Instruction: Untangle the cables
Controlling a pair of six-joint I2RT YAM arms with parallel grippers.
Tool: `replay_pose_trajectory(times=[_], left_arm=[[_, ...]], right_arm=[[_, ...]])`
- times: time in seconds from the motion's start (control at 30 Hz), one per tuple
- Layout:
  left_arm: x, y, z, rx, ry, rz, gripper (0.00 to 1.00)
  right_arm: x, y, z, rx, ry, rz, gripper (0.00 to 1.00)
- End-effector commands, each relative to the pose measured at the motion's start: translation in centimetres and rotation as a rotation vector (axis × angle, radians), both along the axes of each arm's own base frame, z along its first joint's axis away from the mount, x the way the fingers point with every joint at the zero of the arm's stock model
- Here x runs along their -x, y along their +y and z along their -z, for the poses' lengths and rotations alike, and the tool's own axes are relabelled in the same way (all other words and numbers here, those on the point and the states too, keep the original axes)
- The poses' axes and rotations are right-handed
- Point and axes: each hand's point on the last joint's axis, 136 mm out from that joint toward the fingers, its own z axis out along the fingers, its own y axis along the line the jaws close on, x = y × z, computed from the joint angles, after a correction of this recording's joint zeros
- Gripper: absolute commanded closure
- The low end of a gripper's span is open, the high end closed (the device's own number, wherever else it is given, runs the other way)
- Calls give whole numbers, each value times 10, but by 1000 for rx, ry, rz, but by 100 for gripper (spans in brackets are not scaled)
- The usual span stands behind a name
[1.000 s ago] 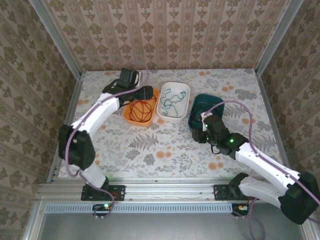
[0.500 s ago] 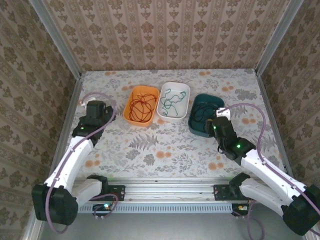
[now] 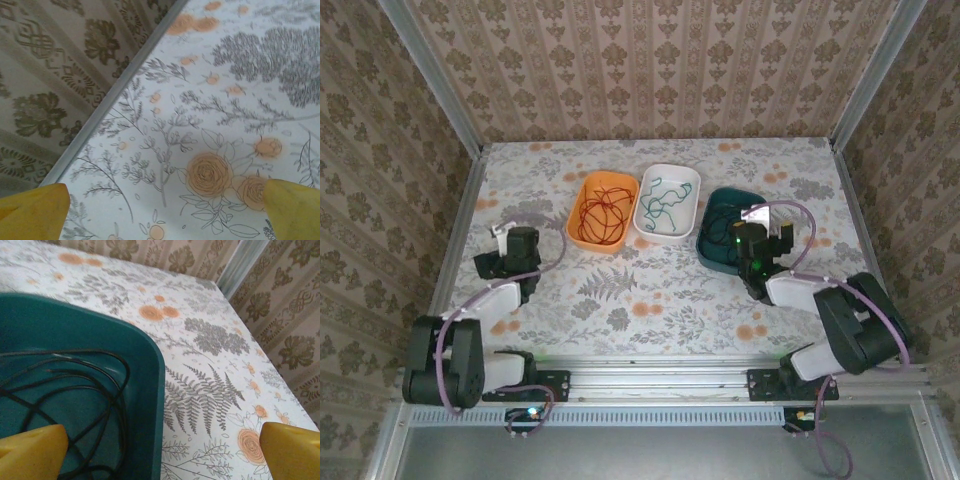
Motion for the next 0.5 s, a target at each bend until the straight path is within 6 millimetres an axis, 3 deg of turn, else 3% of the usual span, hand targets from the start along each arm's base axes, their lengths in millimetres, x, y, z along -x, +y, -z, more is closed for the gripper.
replay_pose_trajectory(times=[0.0, 0.03, 0.23, 0.4, 0.47], left_arm=[[-29, -13, -31, -21, -194, 107, 0], [-31, -13, -33, -12, -231, 122, 0], [-32, 10, -36, 73, -354, 56, 0], [-34, 22, -29, 86, -426, 44, 0], [-35, 15, -27, 92, -397, 61, 0]], right_arm=[[-15, -2, -17, -27, -143, -37, 0], [-16, -13, -19, -46, -182, -12, 0], [-22, -28, 0, -278, -116, -102, 0], [-23, -20, 13, -330, -90, -193, 0], [-23, -23, 12, -331, -117, -182, 0]])
